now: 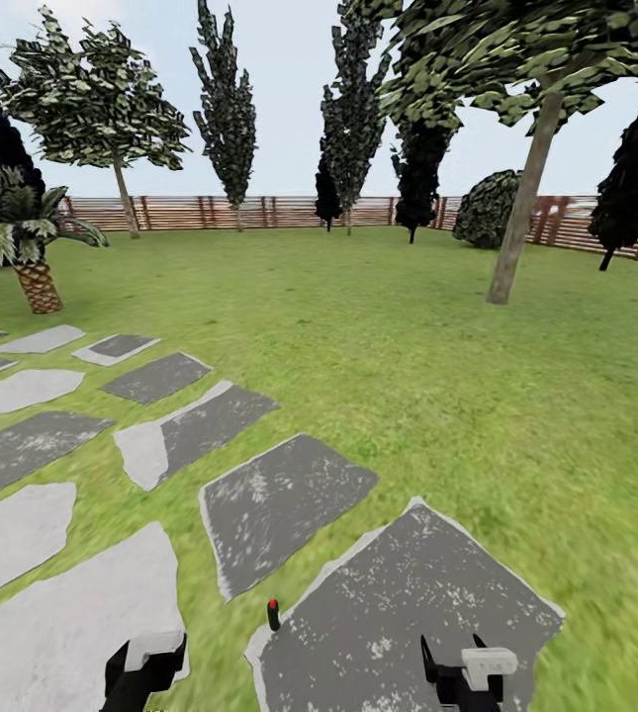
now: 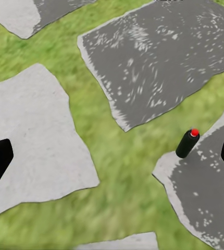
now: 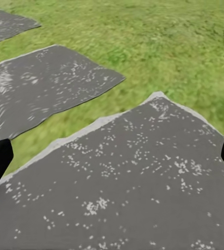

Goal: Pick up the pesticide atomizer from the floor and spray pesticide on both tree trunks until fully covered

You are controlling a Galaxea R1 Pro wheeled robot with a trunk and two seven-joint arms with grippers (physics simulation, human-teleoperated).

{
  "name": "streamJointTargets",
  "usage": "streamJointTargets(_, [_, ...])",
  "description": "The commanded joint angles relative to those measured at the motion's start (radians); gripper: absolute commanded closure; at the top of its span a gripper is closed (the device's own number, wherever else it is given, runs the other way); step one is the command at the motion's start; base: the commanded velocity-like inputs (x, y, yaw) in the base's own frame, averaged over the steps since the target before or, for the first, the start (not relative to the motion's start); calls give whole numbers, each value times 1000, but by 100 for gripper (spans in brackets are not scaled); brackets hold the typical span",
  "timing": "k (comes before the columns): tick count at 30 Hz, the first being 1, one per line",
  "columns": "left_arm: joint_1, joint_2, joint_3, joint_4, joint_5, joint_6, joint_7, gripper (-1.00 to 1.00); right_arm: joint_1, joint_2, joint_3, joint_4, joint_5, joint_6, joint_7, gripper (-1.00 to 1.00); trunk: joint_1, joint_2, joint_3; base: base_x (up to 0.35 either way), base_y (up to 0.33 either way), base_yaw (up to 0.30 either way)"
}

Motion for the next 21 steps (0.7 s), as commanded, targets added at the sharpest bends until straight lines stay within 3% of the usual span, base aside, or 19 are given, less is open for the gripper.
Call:
streamJointTargets(1, [0, -1, 0, 0, 0, 0, 0, -100, 0, 0, 0, 0, 0, 0, 0, -100, 0, 0, 0, 141, -275, 276])
streamJointTargets(6, [0, -1, 1, 0, 0, -3, 0, -100, 0, 0, 1, 0, 0, 0, 1, -100, 0, 0, 0, 111, -276, 232])
streamJointTargets(16, [0, -5, 1, 0, -2, -6, 0, -100, -2, 3, 6, -17, -2, 2, -1, -100, 0, 0, 0, 10, -276, 18])
streamJointTargets(21, [0, -6, -7, -12, -6, -6, -1, -100, -76, 2, 6, -38, -3, 4, 2, -100, 0, 0, 0, 0, -275, 0])
